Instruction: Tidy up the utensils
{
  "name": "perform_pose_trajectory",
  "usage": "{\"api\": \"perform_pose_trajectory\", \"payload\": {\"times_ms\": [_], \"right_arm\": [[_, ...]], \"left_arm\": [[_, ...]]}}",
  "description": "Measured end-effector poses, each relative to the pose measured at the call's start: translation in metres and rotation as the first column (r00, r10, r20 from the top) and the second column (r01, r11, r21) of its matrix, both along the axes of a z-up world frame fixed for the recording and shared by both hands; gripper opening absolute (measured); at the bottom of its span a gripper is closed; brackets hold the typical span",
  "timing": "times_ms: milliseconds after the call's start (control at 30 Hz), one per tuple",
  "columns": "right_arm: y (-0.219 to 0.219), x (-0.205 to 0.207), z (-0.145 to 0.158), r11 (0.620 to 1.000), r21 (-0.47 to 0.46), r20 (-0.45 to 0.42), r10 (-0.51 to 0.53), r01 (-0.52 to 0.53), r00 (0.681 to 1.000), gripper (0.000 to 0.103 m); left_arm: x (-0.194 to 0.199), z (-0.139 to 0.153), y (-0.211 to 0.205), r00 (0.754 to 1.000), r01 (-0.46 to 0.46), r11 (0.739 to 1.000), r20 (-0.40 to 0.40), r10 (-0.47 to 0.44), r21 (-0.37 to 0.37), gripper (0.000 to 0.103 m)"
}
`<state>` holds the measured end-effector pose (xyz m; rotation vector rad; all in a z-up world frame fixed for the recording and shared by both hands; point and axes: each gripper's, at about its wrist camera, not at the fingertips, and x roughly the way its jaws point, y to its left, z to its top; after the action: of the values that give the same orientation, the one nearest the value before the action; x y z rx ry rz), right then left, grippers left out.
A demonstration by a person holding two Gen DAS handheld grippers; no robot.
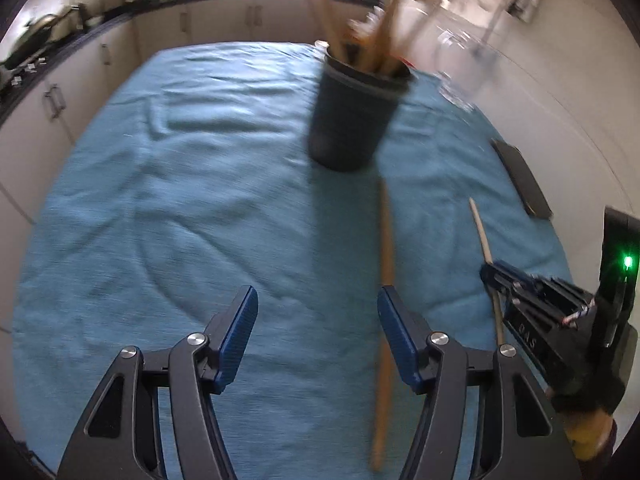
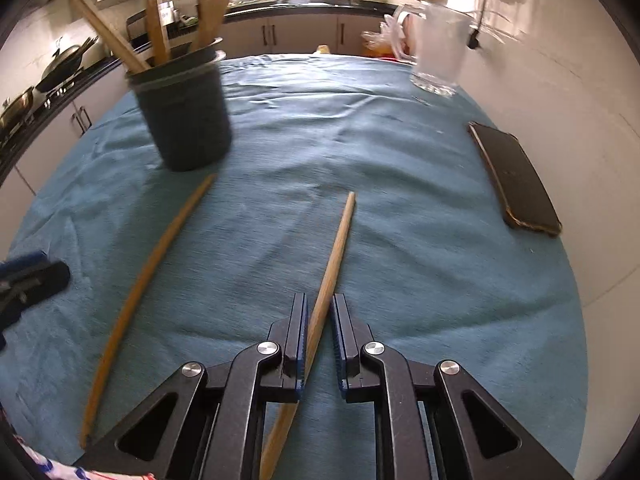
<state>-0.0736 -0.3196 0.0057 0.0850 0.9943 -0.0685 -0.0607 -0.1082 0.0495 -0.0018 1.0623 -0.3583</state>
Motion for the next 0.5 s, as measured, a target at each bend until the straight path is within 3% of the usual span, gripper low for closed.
{"api": "perform_pose_trajectory", "payload": {"times_ms": [167, 233, 267, 333, 433, 500], "right_arm": [[-0.003, -0.003, 0.000, 1.000, 0.007, 0.010, 0.008, -0.008, 1.000, 0.013], [-0.001, -0.003, 0.000, 1.000, -0.004, 0.014, 0.011, -0.011, 1.000, 0.013], [-0.001, -0.003, 0.000, 1.000, -0.005, 0.015, 0.012, -0.012, 1.000, 0.013], [-0.002, -0.004, -0.001, 1.000, 0.004, 0.019, 0.013, -0.013, 1.000, 0.013], [-0.005, -0.007, 0.000, 1.000, 0.025, 0.026, 0.013, -0.014, 1.000, 0.013], [-0.006, -0.010, 0.000, 0.999, 0.038, 0.027, 0.020, -0.021, 0.999, 0.012]], "left_arm": [[0.001, -0.013, -0.027, 0.998, 0.060, 0.998, -0.025, -0.059, 0.024, 0.054], [0.002, -0.018, -0.034, 0.997, 0.071, 0.996, -0.027, -0.069, 0.053, 0.046], [0.003, -0.021, -0.037, 0.997, 0.077, 0.995, -0.031, -0.075, 0.065, 0.035], [0.004, -0.025, -0.041, 0.996, 0.084, 0.994, -0.036, -0.082, 0.069, 0.029], [0.005, -0.025, -0.044, 0.997, 0.077, 0.994, -0.029, -0.075, 0.077, 0.007], [0.005, -0.025, -0.040, 0.998, 0.058, 0.997, -0.039, -0.056, 0.057, 0.007]]}}
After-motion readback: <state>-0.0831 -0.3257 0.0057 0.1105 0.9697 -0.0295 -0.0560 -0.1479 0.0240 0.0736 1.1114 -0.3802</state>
